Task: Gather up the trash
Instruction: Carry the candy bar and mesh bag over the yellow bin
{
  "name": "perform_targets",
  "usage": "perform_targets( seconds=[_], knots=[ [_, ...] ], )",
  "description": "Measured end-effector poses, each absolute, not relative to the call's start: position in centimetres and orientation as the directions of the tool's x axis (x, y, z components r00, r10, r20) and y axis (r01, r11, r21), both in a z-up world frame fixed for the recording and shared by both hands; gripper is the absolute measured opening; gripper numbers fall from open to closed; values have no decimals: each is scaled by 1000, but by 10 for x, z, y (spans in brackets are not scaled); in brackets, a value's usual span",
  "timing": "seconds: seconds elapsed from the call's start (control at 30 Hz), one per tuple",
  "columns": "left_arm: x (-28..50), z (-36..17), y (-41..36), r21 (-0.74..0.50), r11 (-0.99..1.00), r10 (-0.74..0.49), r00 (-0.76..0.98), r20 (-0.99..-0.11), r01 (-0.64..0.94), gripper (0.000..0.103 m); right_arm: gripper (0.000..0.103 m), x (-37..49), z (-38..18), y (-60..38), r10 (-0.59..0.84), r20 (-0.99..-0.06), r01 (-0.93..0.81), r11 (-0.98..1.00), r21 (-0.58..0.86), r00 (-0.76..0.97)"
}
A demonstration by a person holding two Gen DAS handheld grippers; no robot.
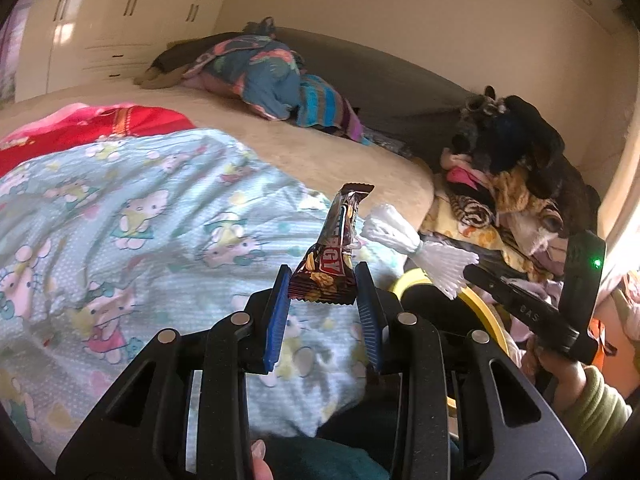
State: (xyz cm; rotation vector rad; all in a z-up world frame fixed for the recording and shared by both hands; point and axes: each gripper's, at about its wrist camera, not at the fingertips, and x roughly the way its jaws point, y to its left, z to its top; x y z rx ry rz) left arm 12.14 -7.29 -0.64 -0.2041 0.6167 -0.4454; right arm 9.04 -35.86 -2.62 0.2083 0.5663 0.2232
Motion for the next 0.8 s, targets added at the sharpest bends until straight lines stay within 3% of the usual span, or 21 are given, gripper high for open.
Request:
perform_targets(
  seconds=[0.8],
  knots=[
    [92,-11,-156,-236,823,-554,634,-540,517,26,5,67,-38,-438,110,-559,59,960,275,822]
  ],
)
